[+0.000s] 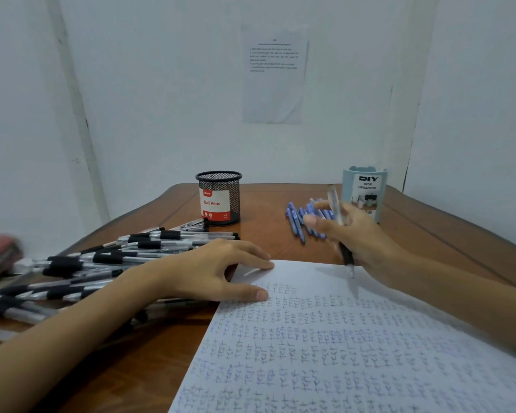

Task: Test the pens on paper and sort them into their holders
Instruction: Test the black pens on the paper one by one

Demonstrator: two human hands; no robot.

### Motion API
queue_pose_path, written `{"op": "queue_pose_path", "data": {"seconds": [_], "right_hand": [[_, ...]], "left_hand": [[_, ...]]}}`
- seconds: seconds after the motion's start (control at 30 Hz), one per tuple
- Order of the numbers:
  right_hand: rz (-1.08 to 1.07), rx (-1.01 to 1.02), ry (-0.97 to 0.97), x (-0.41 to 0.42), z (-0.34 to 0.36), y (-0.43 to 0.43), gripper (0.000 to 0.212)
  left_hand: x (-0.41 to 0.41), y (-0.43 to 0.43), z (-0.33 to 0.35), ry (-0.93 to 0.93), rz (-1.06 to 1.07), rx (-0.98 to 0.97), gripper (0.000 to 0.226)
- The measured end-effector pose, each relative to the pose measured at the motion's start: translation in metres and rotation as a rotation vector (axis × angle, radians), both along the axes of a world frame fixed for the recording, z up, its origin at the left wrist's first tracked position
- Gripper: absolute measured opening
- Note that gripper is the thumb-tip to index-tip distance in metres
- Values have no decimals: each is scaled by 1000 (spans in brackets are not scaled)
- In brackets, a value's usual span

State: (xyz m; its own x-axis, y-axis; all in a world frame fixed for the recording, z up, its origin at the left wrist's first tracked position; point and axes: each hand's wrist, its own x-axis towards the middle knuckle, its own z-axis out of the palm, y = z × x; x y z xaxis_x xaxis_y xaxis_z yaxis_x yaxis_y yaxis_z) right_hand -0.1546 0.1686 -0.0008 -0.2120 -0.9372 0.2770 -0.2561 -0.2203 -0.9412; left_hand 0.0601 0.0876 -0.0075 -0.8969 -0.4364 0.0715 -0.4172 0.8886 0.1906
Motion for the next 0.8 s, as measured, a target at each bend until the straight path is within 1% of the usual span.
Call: {"op": "queue_pose_path", "data": {"seconds": [0.13, 0.3, 0.47, 0.67, 0.73, 0.8], "right_hand": [[40, 38, -83, -1, -4, -1, 35], [73, 64, -49, 4, -7, 3, 26], [78, 125, 30, 5, -7, 6, 25], [119, 67, 257, 9, -10, 6, 21], [69, 105, 315, 1, -5, 2, 19], [-31, 136, 448, -18, 4, -1, 20]], "left_hand": [[0, 0, 0, -2, 2, 19, 62], [1, -1, 1, -1, -2, 24, 56], [1, -1, 1, 2, -5, 21, 60], [0, 0, 2, -3, 4, 29, 58], [0, 0, 2, -6, 6, 32, 57], [-1, 1, 2, -9, 5, 22, 58]]}}
